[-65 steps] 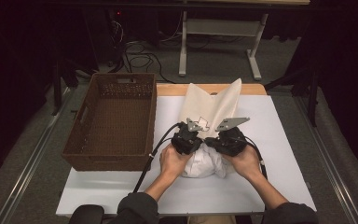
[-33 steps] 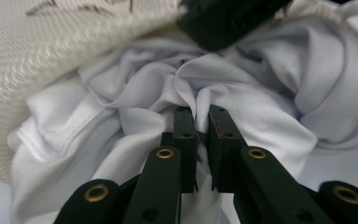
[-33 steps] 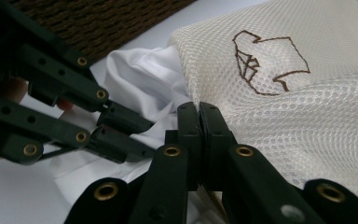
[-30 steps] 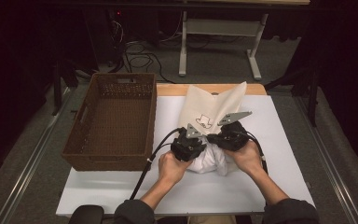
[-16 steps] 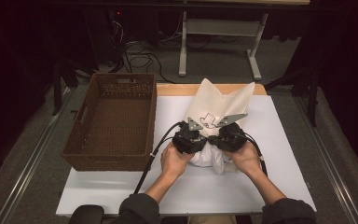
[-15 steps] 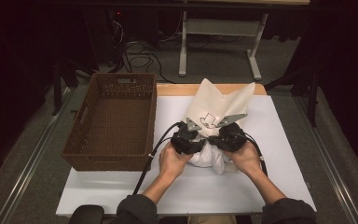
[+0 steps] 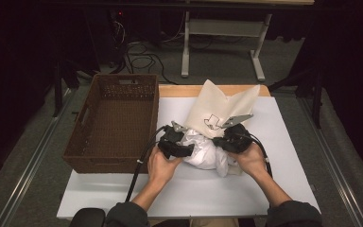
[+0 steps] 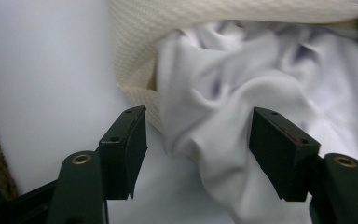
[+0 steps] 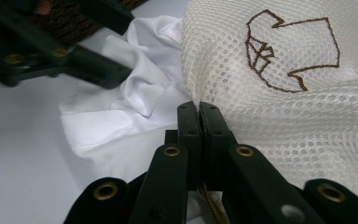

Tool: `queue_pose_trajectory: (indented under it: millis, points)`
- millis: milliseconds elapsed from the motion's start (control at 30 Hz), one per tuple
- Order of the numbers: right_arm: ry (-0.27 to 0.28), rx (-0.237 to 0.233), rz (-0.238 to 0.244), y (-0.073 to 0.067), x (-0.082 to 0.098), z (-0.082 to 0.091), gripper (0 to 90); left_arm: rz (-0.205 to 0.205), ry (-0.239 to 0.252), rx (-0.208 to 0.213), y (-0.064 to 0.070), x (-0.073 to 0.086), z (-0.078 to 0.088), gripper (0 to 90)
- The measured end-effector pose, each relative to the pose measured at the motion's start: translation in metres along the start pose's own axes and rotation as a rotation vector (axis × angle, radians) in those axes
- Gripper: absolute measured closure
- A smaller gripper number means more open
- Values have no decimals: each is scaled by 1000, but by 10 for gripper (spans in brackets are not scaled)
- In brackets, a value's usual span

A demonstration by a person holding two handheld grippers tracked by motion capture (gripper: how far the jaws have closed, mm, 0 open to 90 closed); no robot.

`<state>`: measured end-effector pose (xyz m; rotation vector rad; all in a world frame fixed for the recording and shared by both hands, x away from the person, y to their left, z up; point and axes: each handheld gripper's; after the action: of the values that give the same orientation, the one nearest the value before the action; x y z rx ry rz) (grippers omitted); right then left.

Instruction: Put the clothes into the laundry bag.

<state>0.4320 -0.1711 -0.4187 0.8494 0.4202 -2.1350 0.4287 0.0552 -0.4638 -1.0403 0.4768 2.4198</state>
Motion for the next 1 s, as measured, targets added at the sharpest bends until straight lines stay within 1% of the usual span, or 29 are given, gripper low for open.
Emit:
queue_pose_trajectory:
  millis: [33,67,100,133,167,200,233,300,333,367,433,500,533,567,600,633,667,700,733,800,833,867,900,933,967,1000]
  points:
    - [2,2,-13,1,0,1,896,17,13,19,-3,-1,-4,388]
    - [6,-3,-21,1,0,1,896,26,27,51,-5,-3,-8,440]
    - [8,-5,-18,2,0,1,896,32,34,95,-7,-4,-11,535]
    - [5,-3,-11,1,0,1,896,26,33,118,-6,-5,-14,640]
    - [8,-3,-11,0,0,0,896,11,26,126,-5,-5,-16,710]
    - [9,-4,-6,0,-1,0,896,-5,7,129,-4,-5,-18,769]
    - [5,-10,-12,0,-1,-1,895,-24,-19,121,-2,-6,-21,806]
    - [5,-20,-6,-1,-2,-2,895,-44,-30,120,0,-7,-19,841]
    - [9,-19,-20,-2,-3,-2,895,-53,-33,119,1,-8,-18,850]
    - [16,-18,-6,-2,-3,-3,895,-67,-32,122,3,-9,-16,856]
    - [20,-13,-9,-3,-4,-1,895,-97,-36,134,8,-9,-11,863]
    - [33,-14,1,-4,-6,0,895,-138,-34,158,17,-9,-3,866]
    - [37,-16,0,-5,-7,2,896,-155,-32,163,21,-8,0,867]
    - [45,-26,2,-6,-8,3,895,-175,-33,170,26,-7,5,867]
    - [56,-42,16,-7,-8,5,895,-203,-37,180,32,-5,13,867]
    - [60,-62,21,-10,-9,7,896,-221,-30,189,36,-3,20,867]
    - [68,-75,37,-12,-9,8,896,-234,-27,192,39,-1,25,867]
    - [64,-88,38,-15,-9,10,896,-254,-15,191,44,2,32,867]
    - [72,-108,47,-18,-9,11,896,-259,-7,195,46,4,36,867]
    - [71,-129,58,-23,-10,11,896,-258,12,204,48,5,40,866]
    - [69,-142,62,-26,-10,12,896,-256,20,197,47,5,39,866]
    - [65,-151,68,-28,-11,12,897,-240,30,190,44,3,36,866]
    - [63,-166,69,-29,-12,11,898,-204,45,176,39,1,29,866]
    - [68,-181,81,-31,-13,11,898,-184,56,147,34,-1,23,866]
    - [59,-182,77,-32,-14,12,897,-165,61,121,29,-2,15,866]
    - [55,-182,78,-32,-14,12,897,-125,59,118,24,-3,6,865]
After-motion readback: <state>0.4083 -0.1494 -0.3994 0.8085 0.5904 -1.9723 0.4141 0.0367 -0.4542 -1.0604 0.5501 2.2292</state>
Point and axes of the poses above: each handheld gripper's, and its own axes: z roughly backward along the jaws, x roughly out of its underside, y roughly to its right, and after that the axes turned 3 degrees about y, right-handed
